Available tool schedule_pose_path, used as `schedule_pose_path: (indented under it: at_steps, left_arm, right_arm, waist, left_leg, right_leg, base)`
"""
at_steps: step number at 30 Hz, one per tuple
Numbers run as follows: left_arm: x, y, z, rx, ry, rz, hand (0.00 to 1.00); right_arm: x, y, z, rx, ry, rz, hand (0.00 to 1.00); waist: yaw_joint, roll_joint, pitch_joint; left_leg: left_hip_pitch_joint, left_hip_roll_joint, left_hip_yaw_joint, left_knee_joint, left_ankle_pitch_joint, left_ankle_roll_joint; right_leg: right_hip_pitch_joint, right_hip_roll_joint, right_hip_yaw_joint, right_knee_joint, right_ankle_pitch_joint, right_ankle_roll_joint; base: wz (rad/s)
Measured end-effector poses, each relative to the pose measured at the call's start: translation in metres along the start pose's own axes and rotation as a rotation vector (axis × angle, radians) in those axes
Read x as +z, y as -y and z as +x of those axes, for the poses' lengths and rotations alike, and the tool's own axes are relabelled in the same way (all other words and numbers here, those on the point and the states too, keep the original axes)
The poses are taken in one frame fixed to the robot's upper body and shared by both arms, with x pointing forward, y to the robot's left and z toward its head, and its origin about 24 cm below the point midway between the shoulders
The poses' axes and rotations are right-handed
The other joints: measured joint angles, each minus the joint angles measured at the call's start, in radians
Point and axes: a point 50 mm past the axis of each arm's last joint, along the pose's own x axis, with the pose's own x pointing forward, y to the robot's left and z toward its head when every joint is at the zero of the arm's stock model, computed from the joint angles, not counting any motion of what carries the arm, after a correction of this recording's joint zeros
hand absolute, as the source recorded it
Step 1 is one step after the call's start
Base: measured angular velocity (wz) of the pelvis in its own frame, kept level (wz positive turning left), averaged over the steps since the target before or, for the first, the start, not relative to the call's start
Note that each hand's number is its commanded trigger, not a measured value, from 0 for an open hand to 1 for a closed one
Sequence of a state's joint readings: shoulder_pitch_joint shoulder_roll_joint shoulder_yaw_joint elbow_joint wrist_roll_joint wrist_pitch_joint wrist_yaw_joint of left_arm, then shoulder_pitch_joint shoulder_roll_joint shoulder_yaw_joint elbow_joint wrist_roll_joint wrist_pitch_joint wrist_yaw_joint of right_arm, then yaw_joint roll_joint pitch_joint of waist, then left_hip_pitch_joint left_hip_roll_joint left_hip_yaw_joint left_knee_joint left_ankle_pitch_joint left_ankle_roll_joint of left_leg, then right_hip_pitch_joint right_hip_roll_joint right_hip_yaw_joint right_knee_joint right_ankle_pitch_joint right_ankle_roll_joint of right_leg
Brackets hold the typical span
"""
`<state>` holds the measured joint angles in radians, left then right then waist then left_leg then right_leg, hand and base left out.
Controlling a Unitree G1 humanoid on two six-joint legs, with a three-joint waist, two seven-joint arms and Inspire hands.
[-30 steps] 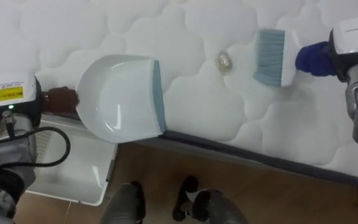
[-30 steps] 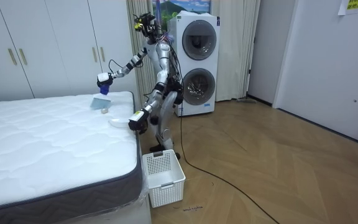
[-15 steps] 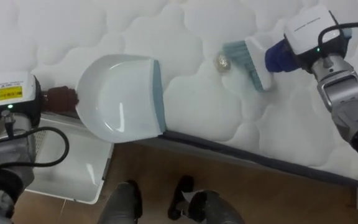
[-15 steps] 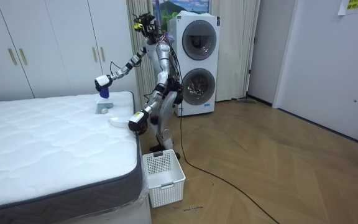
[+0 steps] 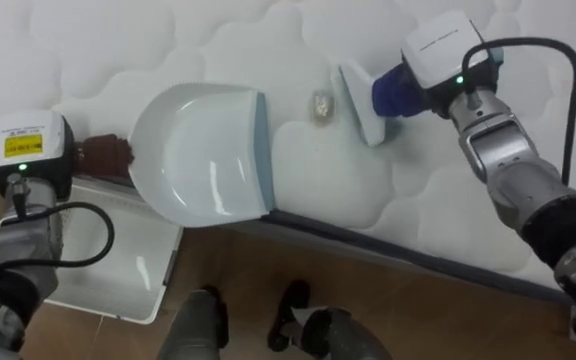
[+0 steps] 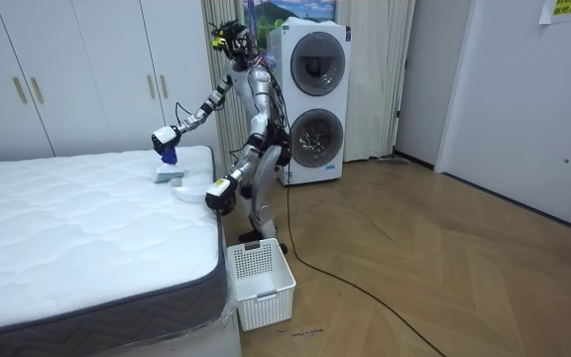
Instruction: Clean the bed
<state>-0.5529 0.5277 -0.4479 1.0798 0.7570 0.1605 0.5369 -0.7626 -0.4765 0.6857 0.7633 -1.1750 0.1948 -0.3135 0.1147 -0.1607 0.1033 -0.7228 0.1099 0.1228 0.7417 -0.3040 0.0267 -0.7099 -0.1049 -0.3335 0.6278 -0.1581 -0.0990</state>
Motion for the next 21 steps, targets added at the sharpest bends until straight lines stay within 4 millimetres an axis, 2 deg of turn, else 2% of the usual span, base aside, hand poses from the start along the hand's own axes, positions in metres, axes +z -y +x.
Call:
schedule_pose_path:
  at_steps: [2, 5, 18, 21]
  left_arm:
    - [0.005, 0.003, -0.001, -0.009, 0.010, -0.011, 1.00]
    - [0.007, 0.006, -0.004, -0.019, 0.019, -0.014, 1.00]
    - [0.010, 0.010, -0.006, -0.036, 0.035, -0.013, 1.00]
    - [0.011, 0.010, -0.006, -0.034, 0.041, -0.003, 1.00]
  right_arm:
    - [0.004, 0.002, 0.001, 0.009, 0.008, 0.046, 1.00]
    - [0.009, 0.006, 0.002, 0.010, 0.035, 0.066, 1.00]
    - [0.039, 0.018, 0.006, 0.110, 0.096, 0.419, 1.00]
    - [0.041, 0.018, 0.006, 0.129, 0.095, 0.485, 1.00]
  waist:
    - [0.014, 0.017, -0.0001]
    - [0.028, 0.029, -0.0007]
    - [0.027, 0.039, -0.0017]
    - [0.027, 0.041, -0.0019]
  left_leg:
    - [0.001, -0.001, 0.005, -0.001, 0.000, 0.000]
    - [0.014, -0.003, 0.011, -0.011, 0.001, -0.001]
    - [0.036, -0.010, 0.008, -0.032, 0.007, -0.010]
    - [0.036, -0.015, 0.006, -0.032, 0.007, -0.010]
  right_leg:
    - [-0.001, 0.000, 0.001, 0.001, 0.000, 0.000]
    - [-0.001, -0.001, 0.009, 0.004, -0.001, 0.000]
    - [0.018, -0.003, 0.005, 0.000, -0.010, -0.003]
    - [0.017, -0.014, 0.002, 0.005, -0.011, -0.002]
  base:
    - [0.00]
    - [-0.06]
    - [0.01]
    - [0.03]
